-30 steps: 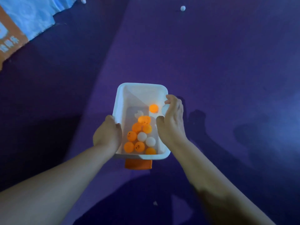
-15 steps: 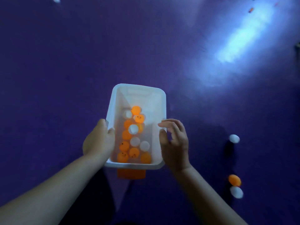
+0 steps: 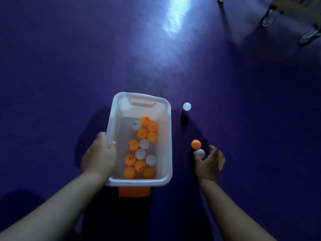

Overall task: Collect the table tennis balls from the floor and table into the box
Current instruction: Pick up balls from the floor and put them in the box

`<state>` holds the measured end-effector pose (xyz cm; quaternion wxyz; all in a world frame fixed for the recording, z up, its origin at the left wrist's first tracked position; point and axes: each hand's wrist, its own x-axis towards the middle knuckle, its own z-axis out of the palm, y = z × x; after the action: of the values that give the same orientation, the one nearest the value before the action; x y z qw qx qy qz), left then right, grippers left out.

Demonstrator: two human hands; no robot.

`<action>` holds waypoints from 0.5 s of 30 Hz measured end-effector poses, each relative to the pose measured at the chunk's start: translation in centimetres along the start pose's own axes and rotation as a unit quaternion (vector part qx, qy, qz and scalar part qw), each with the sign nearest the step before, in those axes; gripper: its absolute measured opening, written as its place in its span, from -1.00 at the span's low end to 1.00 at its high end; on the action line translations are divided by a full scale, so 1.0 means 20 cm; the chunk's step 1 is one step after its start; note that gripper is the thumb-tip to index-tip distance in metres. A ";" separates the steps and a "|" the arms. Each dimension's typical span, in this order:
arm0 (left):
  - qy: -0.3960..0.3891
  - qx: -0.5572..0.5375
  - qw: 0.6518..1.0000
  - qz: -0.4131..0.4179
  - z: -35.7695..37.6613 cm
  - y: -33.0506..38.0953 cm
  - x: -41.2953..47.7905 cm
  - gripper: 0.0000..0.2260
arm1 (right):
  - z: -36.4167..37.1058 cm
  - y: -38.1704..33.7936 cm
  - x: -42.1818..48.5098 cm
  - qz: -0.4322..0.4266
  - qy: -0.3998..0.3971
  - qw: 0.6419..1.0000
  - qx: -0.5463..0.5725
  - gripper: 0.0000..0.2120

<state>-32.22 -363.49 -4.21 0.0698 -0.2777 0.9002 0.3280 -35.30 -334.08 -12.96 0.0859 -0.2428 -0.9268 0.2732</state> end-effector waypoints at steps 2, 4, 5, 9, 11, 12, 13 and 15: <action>-0.002 0.024 1.000 0.001 0.02 0.00 0.01 -0.86 | 0.02 0.03 0.00 0.013 -0.025 1.000 -0.007 -0.37; 0.007 0.046 0.999 0.004 0.03 -0.02 0.02 -0.88 | 0.04 0.05 0.01 0.015 -0.035 0.999 -0.011 -0.34; 0.011 0.055 0.998 0.005 0.03 -0.03 0.02 -0.89 | 0.04 0.07 0.01 0.017 -0.038 0.999 -0.009 -0.36; 0.018 0.065 0.998 0.003 0.07 -0.03 0.03 -0.88 | 0.05 0.10 0.02 -0.011 -0.045 0.999 0.008 -0.68; 0.022 0.070 0.997 0.003 0.08 -0.02 0.03 -0.86 | 0.04 0.09 0.00 0.037 -0.024 0.998 0.053 -0.75; 0.026 0.072 0.997 0.004 0.09 -0.02 0.03 -0.85 | 0.04 0.09 0.00 0.054 -0.012 0.996 0.069 -0.75; 0.029 0.074 0.997 0.005 0.09 -0.01 0.03 -0.84 | 0.03 0.09 0.00 0.056 0.000 0.996 0.071 -0.74; 0.033 0.077 0.996 0.006 0.09 -0.01 0.03 -0.84 | 0.04 0.07 0.02 0.044 0.004 0.998 0.047 -0.68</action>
<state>-32.69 -362.83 -5.90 0.0594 -0.2764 0.9264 0.2487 -35.38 -333.26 -14.37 0.0892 -0.2800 -0.9012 0.3186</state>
